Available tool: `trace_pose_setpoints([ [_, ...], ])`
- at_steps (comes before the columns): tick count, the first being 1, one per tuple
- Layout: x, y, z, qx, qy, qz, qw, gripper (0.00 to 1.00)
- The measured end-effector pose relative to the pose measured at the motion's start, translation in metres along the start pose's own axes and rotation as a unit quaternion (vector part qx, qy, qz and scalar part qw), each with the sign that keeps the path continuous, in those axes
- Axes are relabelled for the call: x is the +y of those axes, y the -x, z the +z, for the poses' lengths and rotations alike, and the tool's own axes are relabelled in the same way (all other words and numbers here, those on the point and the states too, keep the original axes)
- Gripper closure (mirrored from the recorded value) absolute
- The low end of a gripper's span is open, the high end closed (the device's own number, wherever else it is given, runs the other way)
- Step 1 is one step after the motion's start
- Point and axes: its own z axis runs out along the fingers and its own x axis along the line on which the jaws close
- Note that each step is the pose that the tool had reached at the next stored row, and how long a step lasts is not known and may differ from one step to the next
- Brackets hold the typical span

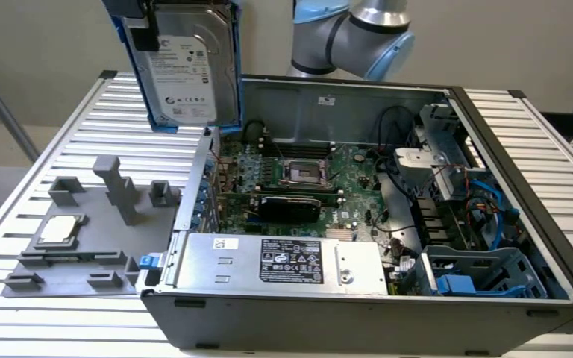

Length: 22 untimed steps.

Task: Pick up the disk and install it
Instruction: 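Pick up the disk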

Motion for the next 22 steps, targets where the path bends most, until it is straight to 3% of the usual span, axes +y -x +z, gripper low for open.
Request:
trace_pose_setpoints([
  [8,-0.0286,-0.019,-0.0018,0.0000,0.0000,0.000,1.0000,0.67],
  [22,-0.0911,-0.039,-0.0031,0.0000,0.0000,0.000,1.0000,0.67],
])
